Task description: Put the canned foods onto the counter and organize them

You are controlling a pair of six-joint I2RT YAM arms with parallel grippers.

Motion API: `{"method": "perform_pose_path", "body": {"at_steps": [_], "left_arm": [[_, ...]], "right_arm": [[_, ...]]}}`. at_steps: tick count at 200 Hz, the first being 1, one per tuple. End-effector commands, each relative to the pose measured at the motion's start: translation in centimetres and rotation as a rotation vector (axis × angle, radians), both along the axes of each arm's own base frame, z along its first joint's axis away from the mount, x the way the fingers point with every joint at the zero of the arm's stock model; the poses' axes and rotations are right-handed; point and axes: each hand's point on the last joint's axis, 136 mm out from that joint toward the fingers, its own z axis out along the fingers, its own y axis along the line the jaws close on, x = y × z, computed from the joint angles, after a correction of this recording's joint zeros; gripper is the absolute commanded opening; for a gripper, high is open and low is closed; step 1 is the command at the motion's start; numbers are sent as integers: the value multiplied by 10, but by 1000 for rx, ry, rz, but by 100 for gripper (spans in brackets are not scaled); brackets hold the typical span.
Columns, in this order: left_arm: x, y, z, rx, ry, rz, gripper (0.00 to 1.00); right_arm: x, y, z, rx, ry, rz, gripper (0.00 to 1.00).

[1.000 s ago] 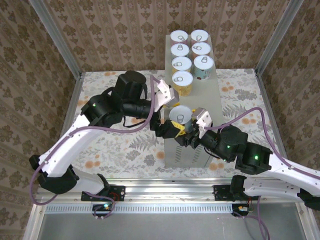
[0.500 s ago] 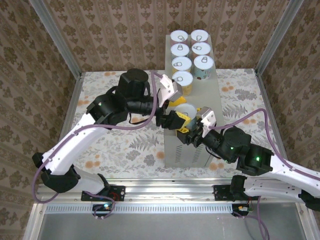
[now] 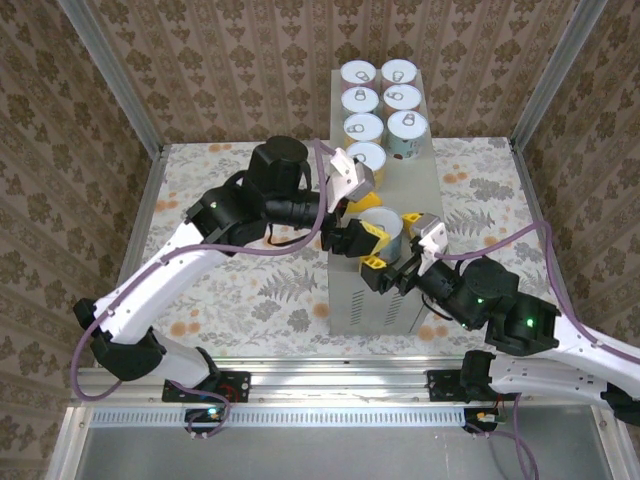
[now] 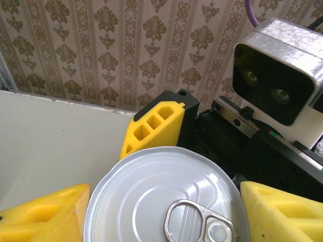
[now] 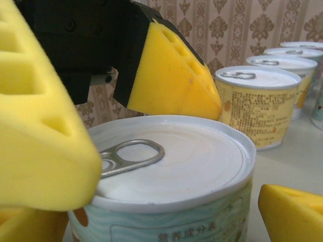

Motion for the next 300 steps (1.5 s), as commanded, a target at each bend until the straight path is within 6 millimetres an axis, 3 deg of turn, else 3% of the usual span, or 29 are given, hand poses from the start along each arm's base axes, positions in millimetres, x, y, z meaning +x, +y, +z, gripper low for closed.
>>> {"method": "perform_pose_path", "body": {"at_steps": [1, 71, 125, 154, 197, 231, 271, 300], "left_arm": [[-3, -6, 3, -9, -6, -6, 58], [8, -15, 3, -9, -59, 47, 62], [9, -15, 7, -23, -70, 56, 79], [6, -12, 17, -56, -78, 50, 97], [3, 13, 42, -143, -90, 69, 100], [11, 43, 50, -186, -71, 119, 100], [18, 74, 44, -178, -75, 201, 100], [20, 88, 40, -173, -73, 242, 100]], "right_arm": [[-1, -15, 7, 13, 14, -35, 98], [-8, -43, -6, -17, 50, -71, 100], [-11, -54, -3, -31, 44, -85, 100], [-11, -53, 1, -37, 32, -76, 100], [-10, -45, 13, -37, 9, -62, 100], [-6, -32, 21, -34, -13, -49, 100], [3, -22, 24, -40, -27, -80, 99], [9, -19, 25, -33, -34, -100, 91]]}}
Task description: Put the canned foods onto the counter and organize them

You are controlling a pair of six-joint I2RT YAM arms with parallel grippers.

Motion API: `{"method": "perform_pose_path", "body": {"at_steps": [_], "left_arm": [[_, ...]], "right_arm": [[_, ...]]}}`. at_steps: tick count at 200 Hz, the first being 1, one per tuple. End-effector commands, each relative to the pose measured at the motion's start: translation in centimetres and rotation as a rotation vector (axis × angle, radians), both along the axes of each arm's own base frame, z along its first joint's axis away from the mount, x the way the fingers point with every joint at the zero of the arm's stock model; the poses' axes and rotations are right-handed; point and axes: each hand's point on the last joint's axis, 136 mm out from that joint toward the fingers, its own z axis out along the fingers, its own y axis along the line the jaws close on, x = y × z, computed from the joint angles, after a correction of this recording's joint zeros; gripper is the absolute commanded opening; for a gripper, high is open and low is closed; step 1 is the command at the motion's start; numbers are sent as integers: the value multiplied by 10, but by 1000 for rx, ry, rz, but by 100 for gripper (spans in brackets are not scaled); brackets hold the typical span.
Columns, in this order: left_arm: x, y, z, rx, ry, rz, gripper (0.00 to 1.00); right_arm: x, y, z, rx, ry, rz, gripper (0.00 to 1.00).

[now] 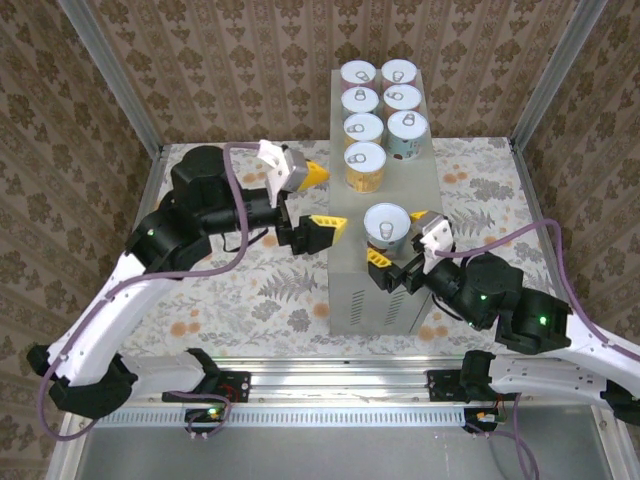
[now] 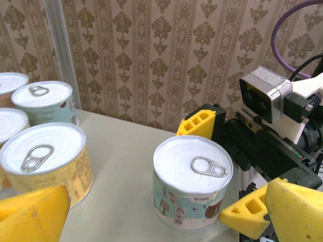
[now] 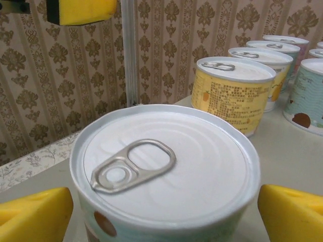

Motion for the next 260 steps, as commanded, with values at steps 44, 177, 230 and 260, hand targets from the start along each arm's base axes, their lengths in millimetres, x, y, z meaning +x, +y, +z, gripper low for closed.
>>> {"method": "perform_pose_path", "body": {"at_steps": [44, 177, 230, 260], "left_arm": [[5, 16, -6, 0, 29, 51, 100], [29, 16, -17, 30, 44, 128, 100], [38, 17, -14, 29, 34, 164, 100], [41, 16, -13, 36, 35, 167, 100]], "right_arm": [[18, -22, 31, 92, -80, -130, 73], [94, -63, 23, 86, -9, -257, 68], [113, -67, 19, 96, 6, -261, 68], [122, -67, 16, 99, 16, -254, 68]]}}
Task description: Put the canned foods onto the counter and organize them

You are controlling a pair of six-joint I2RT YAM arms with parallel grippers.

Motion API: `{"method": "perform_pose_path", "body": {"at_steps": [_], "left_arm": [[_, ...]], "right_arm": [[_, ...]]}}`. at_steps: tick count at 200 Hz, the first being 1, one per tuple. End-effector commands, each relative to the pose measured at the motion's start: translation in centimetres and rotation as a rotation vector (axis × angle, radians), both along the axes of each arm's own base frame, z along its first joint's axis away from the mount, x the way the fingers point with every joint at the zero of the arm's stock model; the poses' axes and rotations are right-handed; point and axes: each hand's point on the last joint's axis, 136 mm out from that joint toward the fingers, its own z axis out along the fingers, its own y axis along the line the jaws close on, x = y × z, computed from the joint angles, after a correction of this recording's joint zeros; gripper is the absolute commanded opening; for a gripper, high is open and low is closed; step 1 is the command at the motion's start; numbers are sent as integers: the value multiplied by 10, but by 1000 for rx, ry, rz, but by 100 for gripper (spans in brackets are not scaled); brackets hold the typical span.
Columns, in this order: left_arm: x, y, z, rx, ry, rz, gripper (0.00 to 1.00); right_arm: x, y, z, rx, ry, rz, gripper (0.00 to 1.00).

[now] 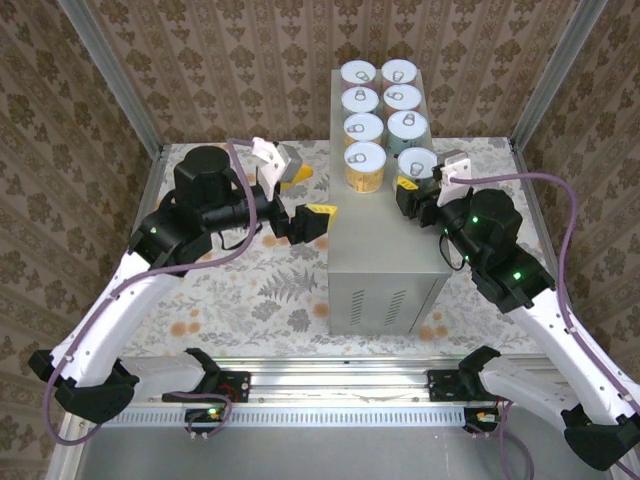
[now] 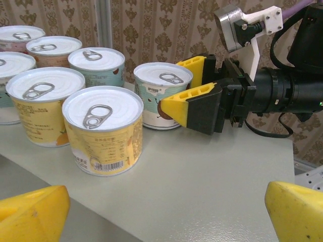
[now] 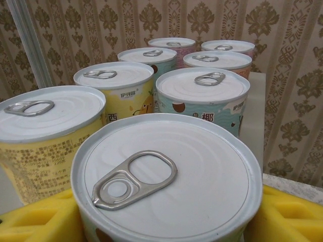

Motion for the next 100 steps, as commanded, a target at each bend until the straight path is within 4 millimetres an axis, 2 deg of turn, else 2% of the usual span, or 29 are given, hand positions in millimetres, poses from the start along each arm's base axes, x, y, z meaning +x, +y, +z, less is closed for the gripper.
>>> {"method": "perform_pose_path", "body": {"at_steps": [1, 75, 100], "left_arm": [[2, 4, 12, -12, -14, 17, 100], [7, 1, 12, -6, -16, 20, 100], [7, 0, 12, -10, -12, 16, 100]], "right_arm": [[3, 5, 10, 48, -8, 31, 68], [7, 9, 10, 42, -8, 55, 68], [6, 8, 9, 37, -5, 51, 72]]}}
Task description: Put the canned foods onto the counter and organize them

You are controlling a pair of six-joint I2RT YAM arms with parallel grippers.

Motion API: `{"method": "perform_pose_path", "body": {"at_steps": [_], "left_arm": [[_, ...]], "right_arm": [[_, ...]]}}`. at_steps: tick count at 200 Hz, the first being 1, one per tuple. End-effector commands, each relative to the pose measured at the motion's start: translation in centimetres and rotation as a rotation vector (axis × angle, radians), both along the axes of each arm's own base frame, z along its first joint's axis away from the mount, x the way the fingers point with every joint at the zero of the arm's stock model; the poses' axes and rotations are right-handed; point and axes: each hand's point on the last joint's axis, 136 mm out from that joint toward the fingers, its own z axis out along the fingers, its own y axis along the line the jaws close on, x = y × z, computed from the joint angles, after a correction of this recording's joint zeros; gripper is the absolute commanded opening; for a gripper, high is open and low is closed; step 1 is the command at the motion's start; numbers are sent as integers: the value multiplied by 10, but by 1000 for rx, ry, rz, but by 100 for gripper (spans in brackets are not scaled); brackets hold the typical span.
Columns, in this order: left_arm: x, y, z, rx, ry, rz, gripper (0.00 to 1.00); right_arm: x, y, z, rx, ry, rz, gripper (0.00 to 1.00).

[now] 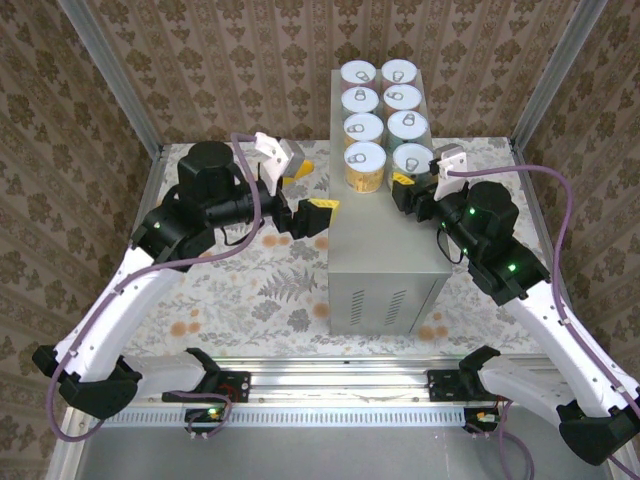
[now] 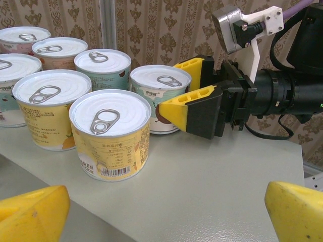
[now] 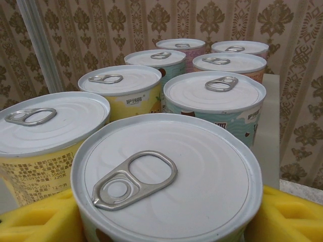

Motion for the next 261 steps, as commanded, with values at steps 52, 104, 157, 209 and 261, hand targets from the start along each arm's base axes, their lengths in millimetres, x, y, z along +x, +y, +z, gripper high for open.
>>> {"method": "perform_pose_path", "body": {"at_steps": [52, 104, 157, 209, 261], "left_arm": [[2, 0, 10, -16, 4, -1, 100], [4, 0, 1, -5, 42, 12, 100], [6, -1, 2, -13, 56, 17, 100], [9, -7, 0, -16, 73, 10, 100], [11, -7, -2, -15, 78, 18, 100]], "right_arm": [[-8, -7, 9, 13, -16, -11, 85], [-16, -15, -5, 0, -5, -31, 88], [-14, -18, -13, -31, 4, -47, 87], [-9, -18, -12, -75, -1, -57, 80], [-5, -13, -11, -92, -9, -36, 76]]}}
